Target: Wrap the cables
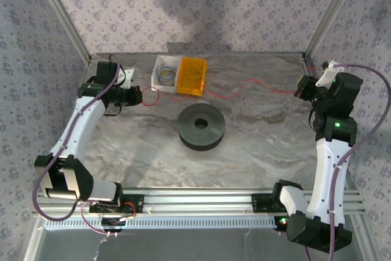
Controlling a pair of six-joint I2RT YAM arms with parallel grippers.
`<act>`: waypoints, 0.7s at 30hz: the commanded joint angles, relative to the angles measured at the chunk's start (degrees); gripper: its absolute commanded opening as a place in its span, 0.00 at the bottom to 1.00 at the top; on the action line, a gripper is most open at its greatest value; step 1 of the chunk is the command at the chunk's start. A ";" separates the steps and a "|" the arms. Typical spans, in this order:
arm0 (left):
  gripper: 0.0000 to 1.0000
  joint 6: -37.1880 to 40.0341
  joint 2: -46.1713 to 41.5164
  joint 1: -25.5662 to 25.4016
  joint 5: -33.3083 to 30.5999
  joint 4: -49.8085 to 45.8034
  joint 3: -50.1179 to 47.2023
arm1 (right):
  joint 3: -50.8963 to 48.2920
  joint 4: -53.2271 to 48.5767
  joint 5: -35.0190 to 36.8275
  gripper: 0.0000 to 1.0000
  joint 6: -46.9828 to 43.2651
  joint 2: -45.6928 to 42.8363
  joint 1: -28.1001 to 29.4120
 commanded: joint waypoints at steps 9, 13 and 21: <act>0.00 -2.79 -1.31 -0.80 2.13 4.95 1.34 | -5.62 3.74 7.16 0.00 5.24 -1.20 2.81; 0.00 -3.78 -2.99 4.20 -0.05 3.09 0.61 | -8.08 4.41 7.37 0.00 8.56 -1.78 -0.65; 0.00 -6.46 -7.41 20.78 3.97 2.81 -0.55 | -19.03 13.61 2.17 0.00 22.36 -7.02 -11.58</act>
